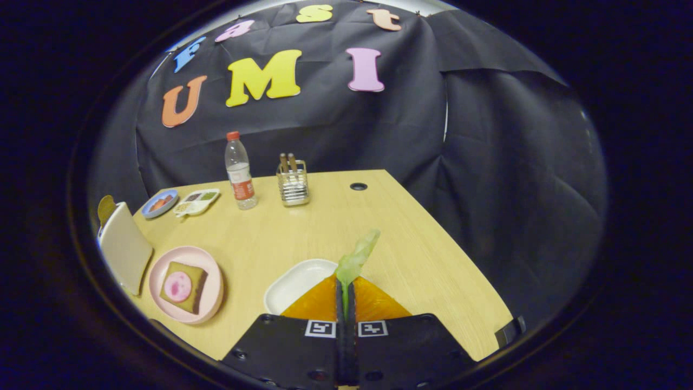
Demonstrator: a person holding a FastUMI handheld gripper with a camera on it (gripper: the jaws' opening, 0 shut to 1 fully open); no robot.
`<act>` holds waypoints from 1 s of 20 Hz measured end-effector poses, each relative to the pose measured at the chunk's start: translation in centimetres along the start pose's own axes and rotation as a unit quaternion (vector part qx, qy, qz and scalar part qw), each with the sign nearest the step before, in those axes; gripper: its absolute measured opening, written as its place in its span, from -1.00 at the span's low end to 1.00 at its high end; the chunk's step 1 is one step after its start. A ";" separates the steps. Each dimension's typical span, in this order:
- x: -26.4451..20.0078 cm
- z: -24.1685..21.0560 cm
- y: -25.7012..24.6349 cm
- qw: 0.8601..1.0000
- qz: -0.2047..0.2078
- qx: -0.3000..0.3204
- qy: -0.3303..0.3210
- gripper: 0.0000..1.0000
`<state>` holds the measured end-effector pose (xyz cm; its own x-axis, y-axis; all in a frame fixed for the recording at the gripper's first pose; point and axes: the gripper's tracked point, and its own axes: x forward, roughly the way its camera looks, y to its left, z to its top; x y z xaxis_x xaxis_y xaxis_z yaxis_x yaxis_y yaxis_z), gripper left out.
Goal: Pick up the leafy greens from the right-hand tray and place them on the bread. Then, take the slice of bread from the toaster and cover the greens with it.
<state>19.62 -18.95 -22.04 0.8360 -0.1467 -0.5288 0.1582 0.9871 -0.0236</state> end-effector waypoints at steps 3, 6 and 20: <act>-2.4 1.7 3.7 0.999 0.026 -0.007 -0.019 -0.99; -4.7 2.8 8.2 0.997 0.062 -0.012 -0.034 -0.99; -4.3 -2.3 29.1 0.978 0.209 -0.009 0.007 -0.99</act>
<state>19.41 10.59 -22.43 0.8180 0.2706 -0.5075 -0.2053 0.9616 0.1819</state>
